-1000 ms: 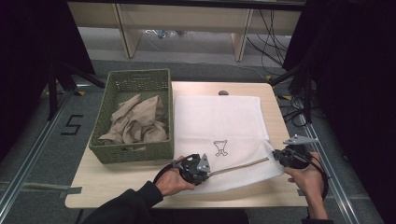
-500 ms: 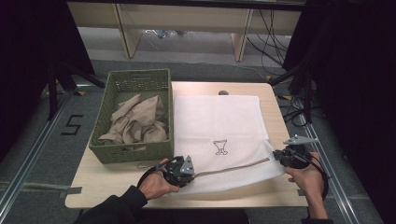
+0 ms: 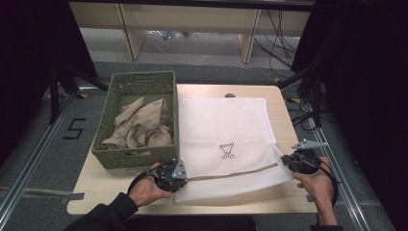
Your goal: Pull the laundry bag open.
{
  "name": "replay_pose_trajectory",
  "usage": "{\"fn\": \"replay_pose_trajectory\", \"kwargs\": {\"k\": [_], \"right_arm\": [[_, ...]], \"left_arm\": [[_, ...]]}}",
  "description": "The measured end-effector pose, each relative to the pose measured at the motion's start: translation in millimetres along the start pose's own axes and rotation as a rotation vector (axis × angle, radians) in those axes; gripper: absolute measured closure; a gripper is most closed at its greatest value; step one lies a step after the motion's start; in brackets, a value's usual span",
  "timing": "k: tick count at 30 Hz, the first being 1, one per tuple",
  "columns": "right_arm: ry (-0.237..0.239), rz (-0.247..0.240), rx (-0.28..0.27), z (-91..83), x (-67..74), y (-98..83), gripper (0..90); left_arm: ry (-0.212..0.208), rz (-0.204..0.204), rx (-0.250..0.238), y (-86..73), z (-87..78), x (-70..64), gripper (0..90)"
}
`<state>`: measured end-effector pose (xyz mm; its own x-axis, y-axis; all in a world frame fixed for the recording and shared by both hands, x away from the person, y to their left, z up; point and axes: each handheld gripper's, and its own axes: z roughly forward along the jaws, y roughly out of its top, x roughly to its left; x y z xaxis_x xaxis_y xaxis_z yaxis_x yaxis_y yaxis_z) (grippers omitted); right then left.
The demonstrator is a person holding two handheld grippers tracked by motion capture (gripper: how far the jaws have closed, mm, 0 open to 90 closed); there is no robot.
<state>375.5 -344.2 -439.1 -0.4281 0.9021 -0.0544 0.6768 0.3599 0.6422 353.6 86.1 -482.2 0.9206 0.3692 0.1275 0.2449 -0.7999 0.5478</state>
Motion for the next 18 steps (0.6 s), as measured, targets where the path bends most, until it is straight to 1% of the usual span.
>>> {"fn": "replay_pose_trajectory", "kwargs": {"k": [4, 7, 8, 9, 10, 11, 12, 13, 15, 16, 17, 18], "right_arm": [[0.005, -0.004, 0.004, 0.7, -1.1, -0.6, 85.7], [-0.001, 0.0, 0.004, 1.0, -0.8, -0.7, 85.8], [-0.001, -0.006, 0.005, 1.1, -1.5, -0.8, 85.8], [-0.005, 0.0, 0.001, 1.4, -1.5, -0.9, 85.7], [-0.006, -0.007, 0.005, 1.2, -2.3, -1.2, 85.8], [-0.008, 0.006, 0.007, 1.2, -1.1, -1.6, 85.8], [-0.008, 0.006, 0.007, 1.6, -1.1, -1.7, 85.7], [-0.009, 0.006, 0.008, 1.8, -1.1, -1.7, 85.7], [-0.009, 0.007, 0.009, 1.9, -1.2, -1.7, 85.8], [-0.011, 0.003, 0.008, 1.9, -1.3, -1.7, 85.8], [-0.01, 0.003, 0.008, 1.9, -1.2, -1.6, 85.7], [-0.011, 0.003, 0.007, 1.9, -1.3, -1.6, 85.8]], "left_arm": [[0.01, -0.002, 0.0, -3.5, -2.3, 1.7, 81.4], [0.014, 0.007, 0.012, -5.3, -2.8, 2.5, 81.4], [0.006, 0.004, 0.015, -6.0, -2.9, 2.4, 81.4], [0.014, 0.011, 0.019, -7.0, -3.6, 2.5, 81.4], [0.012, 0.004, 0.01, -8.2, -3.6, 2.7, 81.4], [0.013, 0.012, 0.019, -9.2, -4.8, 3.2, 81.4], [0.019, 0.004, 0.014, -10.3, -5.0, 3.1, 81.4], [0.015, 0.014, 0.026, -11.0, -6.0, 3.9, 81.4], [0.02, 0.01, 0.032, -13.7, -6.9, 4.4, 81.4], [0.016, 0.007, 0.037, -15.1, -7.4, 4.8, 81.4], [0.023, 0.008, 0.038, -16.4, -7.6, 5.1, 81.4], [0.021, 0.014, 0.042, -17.5, -8.6, 5.9, 81.4]]}}
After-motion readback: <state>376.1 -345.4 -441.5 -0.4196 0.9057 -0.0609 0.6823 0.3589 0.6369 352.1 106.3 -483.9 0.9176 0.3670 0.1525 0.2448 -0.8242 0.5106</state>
